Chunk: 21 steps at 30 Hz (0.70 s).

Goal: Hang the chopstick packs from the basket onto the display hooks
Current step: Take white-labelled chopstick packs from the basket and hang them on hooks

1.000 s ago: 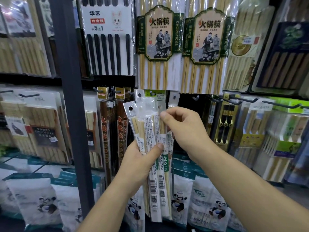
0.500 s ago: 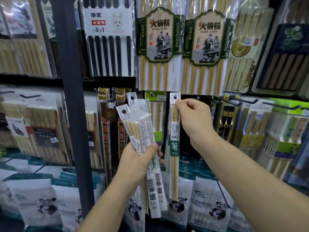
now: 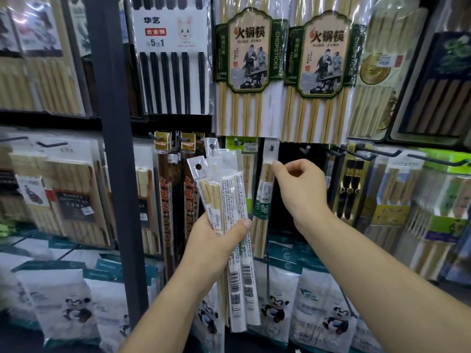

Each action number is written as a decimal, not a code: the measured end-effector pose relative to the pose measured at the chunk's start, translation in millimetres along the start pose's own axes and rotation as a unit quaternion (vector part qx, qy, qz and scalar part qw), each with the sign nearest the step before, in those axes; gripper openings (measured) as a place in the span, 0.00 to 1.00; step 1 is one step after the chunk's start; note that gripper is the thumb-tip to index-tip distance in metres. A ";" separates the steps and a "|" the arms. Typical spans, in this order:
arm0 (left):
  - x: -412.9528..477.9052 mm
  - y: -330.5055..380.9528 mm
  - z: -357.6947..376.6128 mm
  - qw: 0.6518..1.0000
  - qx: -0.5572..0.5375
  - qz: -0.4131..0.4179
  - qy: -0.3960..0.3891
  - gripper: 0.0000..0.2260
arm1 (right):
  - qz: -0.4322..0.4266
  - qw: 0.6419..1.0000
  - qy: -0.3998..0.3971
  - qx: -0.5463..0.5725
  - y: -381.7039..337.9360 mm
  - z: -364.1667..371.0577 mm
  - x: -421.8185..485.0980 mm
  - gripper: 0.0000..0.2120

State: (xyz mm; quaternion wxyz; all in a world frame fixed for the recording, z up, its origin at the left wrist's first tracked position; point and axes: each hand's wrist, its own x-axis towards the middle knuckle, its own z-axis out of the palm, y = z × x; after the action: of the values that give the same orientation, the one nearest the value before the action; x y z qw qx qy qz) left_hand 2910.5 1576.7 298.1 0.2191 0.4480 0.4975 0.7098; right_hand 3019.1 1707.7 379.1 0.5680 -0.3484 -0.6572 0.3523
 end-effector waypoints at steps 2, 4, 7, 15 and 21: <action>-0.6 0.7 0.6 1.000 0.010 0.010 -0.014 0.13 | -0.017 0.999 -0.022 0.019 -2.5 -2.5 -10.0 0.11; -0.7 1.2 2.6 0.999 0.002 0.019 -0.026 0.13 | -0.038 0.994 -0.082 0.058 -9.2 -2.9 -21.1 0.10; -1.3 2.4 5.8 0.999 -0.014 0.024 -0.038 0.13 | -0.063 0.985 -0.150 0.065 -17.2 -2.1 -32.0 0.08; 1.5 -2.3 5.2 0.999 -0.046 0.000 0.009 0.07 | -0.035 0.992 -0.083 0.086 -21.8 -9.7 -17.3 0.12; 1.7 -2.9 0.8 1.000 -0.005 0.025 -0.001 0.07 | -0.018 0.993 -0.059 0.096 -21.7 -8.7 -6.1 0.14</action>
State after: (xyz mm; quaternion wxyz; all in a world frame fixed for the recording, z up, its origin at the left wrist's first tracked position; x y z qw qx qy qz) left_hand 2909.9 1579.6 296.2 0.2040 0.4599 0.4826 0.7169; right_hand 3027.1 1692.1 395.6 0.5652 -0.2591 -0.6588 0.4237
